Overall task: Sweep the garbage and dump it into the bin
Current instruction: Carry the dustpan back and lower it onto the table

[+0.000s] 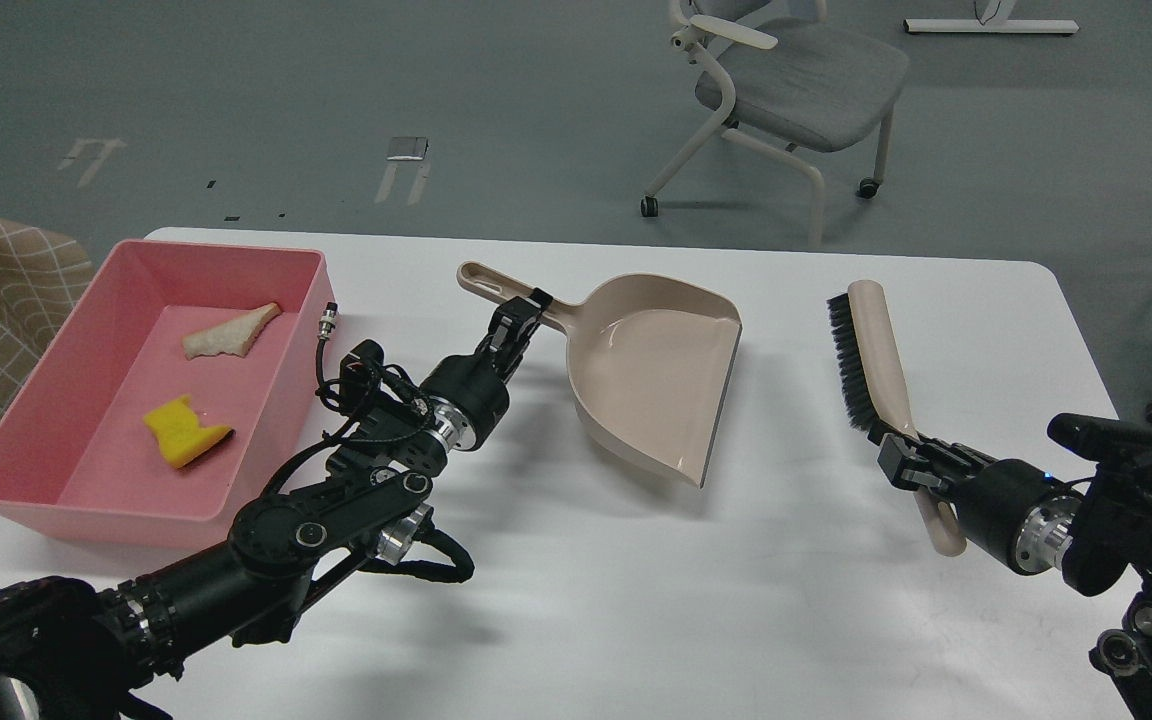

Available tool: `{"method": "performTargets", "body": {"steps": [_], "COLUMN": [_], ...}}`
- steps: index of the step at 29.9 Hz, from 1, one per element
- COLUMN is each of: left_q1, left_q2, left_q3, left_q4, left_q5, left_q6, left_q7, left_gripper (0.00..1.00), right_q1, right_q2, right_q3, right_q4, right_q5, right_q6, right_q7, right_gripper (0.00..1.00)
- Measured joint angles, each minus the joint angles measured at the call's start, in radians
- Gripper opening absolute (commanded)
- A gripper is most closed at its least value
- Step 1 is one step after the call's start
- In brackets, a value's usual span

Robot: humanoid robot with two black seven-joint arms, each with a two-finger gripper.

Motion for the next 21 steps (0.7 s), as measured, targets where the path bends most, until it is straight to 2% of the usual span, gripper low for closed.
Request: {"method": "performTargets", "body": {"steps": [14, 21], "left_q1": [0.057, 0.075], "left_q2": [-0.001, -0.006], "left_q3": [0.000, 0.000], "left_q4": [0.048, 0.049], "left_q5": [0.015, 0.016], "left_q6": [0.022, 0.031], "left_q7": [-0.031, -0.033], "left_gripper": [0.00, 0.00], "right_q1": [-0.003, 0.000], "right_q2": [-0.010, -0.056], "right_q3": [0.008, 0.010], "right_q4": [-0.103, -0.128], "right_q5": [0.000, 0.000], "right_q6": [0.000, 0.000], "right_q7": [-0.006, -0.004], "right_gripper": [0.22, 0.22]}}
